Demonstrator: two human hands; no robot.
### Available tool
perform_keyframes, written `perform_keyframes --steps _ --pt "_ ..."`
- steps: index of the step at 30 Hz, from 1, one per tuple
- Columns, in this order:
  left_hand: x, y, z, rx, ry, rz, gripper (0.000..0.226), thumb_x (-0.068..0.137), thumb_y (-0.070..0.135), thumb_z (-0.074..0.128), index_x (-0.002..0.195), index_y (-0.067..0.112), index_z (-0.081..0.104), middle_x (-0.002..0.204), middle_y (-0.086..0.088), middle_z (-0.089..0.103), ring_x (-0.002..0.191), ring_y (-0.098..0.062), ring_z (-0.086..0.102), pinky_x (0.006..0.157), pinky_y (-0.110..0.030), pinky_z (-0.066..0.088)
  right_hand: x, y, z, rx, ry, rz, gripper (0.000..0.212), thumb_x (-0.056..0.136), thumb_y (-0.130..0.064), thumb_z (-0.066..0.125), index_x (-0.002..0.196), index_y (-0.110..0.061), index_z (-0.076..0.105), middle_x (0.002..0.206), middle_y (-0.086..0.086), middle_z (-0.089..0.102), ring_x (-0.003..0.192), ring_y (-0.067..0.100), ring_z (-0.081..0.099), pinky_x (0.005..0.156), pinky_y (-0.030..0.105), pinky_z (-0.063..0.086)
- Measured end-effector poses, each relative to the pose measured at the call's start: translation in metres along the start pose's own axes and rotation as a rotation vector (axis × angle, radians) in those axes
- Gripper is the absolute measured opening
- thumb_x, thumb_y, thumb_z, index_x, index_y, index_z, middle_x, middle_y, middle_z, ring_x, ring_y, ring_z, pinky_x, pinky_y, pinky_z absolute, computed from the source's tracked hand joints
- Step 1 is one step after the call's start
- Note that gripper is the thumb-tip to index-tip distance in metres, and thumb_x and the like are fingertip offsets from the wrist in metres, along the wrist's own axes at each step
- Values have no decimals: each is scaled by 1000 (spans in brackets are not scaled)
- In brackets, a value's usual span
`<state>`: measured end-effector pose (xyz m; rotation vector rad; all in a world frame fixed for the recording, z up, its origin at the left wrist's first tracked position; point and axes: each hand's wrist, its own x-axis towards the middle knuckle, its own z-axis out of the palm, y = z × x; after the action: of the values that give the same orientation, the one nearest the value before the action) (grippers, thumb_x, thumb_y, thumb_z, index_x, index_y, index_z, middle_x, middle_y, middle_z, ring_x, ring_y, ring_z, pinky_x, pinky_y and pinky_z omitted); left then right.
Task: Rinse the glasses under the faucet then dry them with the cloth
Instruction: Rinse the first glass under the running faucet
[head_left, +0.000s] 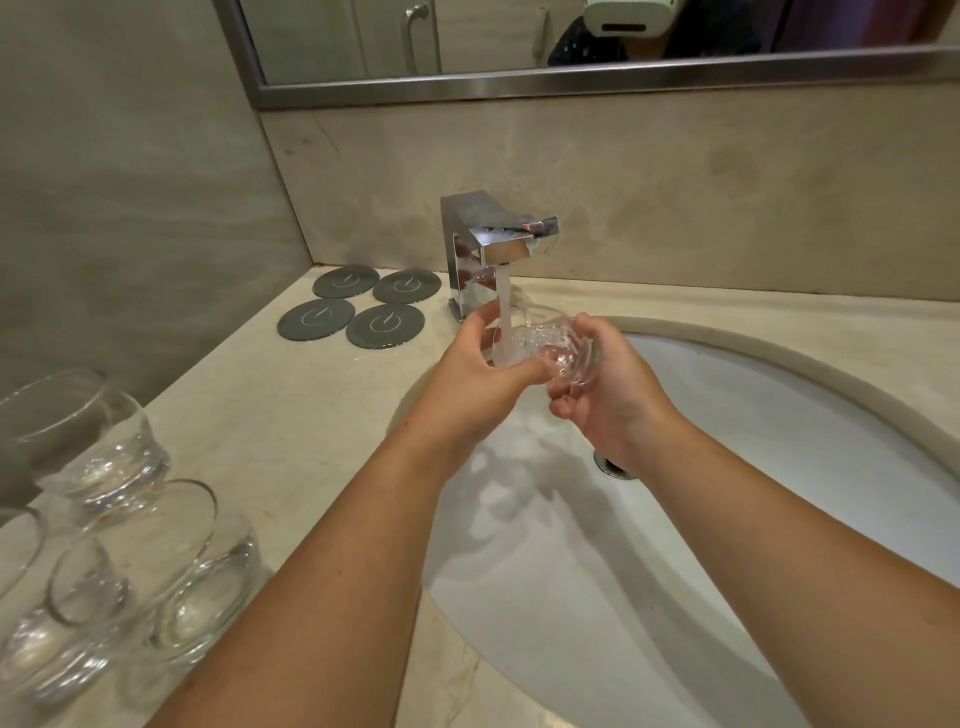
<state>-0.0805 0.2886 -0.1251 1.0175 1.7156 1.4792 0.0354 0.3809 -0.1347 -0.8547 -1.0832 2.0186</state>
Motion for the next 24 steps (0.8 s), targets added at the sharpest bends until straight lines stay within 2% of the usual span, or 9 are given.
perform_keyframes --steps 3,6,8,10,12,14,18,21,24 --pt "-3 2 2 -79 -26 -65 89 66 52 88 146 32 52 133 8 71 121 -8 70 104 -38 55 3 1 -1 -38 7 -54 15 102 -29 57 102 -18 68 76 3 63 49 16 49 43 26 36" --pt "-5 5 2 -114 21 -103 82 72 58 87 140 24 57 133 6 71 117 -9 71 88 -31 59 5 3 -2 -47 7 -104 18 102 -28 58 115 -18 67 91 5 63 54 18 51 46 28 38" --pt "-4 5 0 -103 67 -103 66 82 49 90 135 23 60 131 2 71 114 -10 73 82 -27 58 6 3 -2 -31 -8 -105 21 102 -27 57 120 -19 66 98 6 65 56 20 53 47 28 40" --pt "-3 5 -1 -95 81 -76 57 84 38 91 131 25 61 129 0 73 109 -10 74 79 -26 57 5 4 -2 -40 -46 -78 24 103 -32 55 116 -18 69 98 6 67 57 21 56 46 28 40" --pt "-3 4 -1 -70 77 -29 63 75 40 92 130 29 63 125 3 75 108 -10 75 83 -29 58 4 4 -3 -57 -50 -24 35 104 -47 55 113 -20 74 94 1 69 57 19 57 46 27 39" --pt "-3 3 -1 -31 71 6 68 68 41 87 131 31 63 120 7 77 108 -10 75 95 -36 59 4 4 -4 -67 -29 11 43 103 -57 56 115 -22 76 86 -2 69 54 16 54 44 26 37" --pt "-1 2 0 -17 46 17 77 67 37 86 139 33 60 125 8 74 112 -10 74 101 -37 56 5 3 -3 -51 12 -33 37 104 -46 60 123 -15 69 87 5 65 52 15 51 44 26 36" --pt "-1 1 2 -46 25 -52 95 58 59 89 144 33 56 130 8 73 119 -12 71 104 -39 56 3 2 -2 -23 20 -65 26 105 -37 58 116 -15 66 79 4 64 51 15 50 45 26 36" --pt "-3 2 2 -35 63 -89 106 50 75 84 140 26 60 127 6 74 109 -16 75 100 -42 62 2 0 -1 -16 -19 -82 21 104 -31 55 109 -13 65 78 4 64 53 18 51 46 29 38"
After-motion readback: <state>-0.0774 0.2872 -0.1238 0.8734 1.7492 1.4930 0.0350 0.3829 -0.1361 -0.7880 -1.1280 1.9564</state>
